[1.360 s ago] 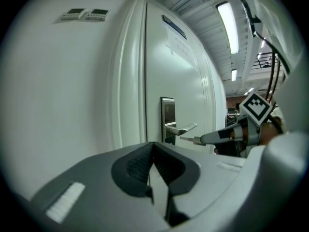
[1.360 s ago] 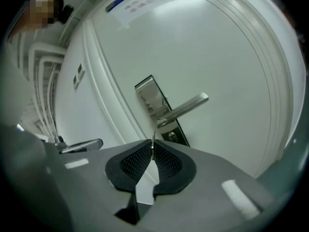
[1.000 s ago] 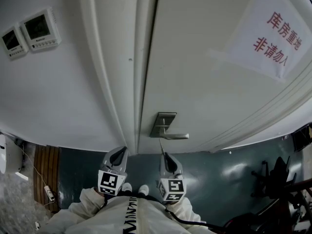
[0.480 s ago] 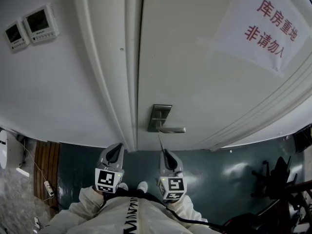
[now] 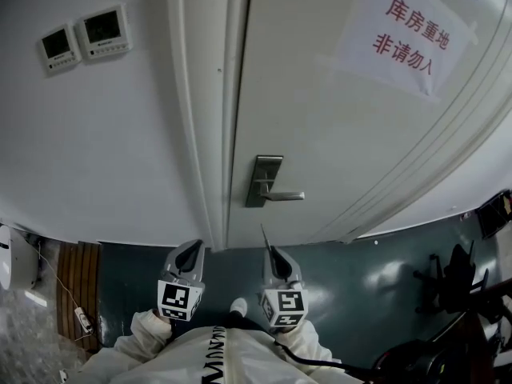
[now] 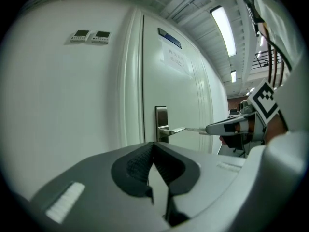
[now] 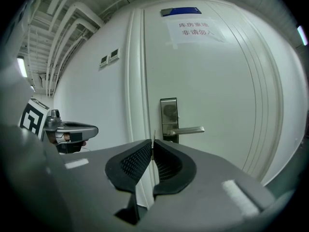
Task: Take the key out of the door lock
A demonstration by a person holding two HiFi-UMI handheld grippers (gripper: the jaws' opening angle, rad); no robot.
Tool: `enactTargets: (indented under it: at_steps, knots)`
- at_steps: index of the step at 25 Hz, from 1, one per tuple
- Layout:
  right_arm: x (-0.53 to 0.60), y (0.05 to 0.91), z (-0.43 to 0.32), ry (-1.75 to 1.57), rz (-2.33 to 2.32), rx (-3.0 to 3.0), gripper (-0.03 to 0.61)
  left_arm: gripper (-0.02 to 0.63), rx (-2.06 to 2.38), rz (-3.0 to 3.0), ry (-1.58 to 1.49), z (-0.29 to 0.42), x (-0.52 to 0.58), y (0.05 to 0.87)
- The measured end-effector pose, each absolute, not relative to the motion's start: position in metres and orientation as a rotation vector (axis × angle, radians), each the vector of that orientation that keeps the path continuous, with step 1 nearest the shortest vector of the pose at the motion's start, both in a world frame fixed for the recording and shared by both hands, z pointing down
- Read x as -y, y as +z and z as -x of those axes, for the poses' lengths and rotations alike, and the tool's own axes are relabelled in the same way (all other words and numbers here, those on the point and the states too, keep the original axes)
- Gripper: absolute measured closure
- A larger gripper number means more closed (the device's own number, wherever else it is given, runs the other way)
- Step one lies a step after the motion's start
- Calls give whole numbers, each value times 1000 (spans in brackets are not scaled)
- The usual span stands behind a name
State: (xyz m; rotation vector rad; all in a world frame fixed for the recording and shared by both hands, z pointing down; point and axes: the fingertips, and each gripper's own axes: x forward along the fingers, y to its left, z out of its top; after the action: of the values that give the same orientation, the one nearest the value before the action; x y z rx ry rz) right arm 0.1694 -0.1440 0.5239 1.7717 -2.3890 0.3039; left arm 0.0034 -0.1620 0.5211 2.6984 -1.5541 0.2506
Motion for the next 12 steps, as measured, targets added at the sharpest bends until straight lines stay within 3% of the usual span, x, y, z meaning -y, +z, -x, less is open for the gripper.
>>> enactTargets:
  at_steps: [12]
  knots:
    - [40,511,-126,259,-1874,2337,558,615,1495,-2721,155,51,50,521]
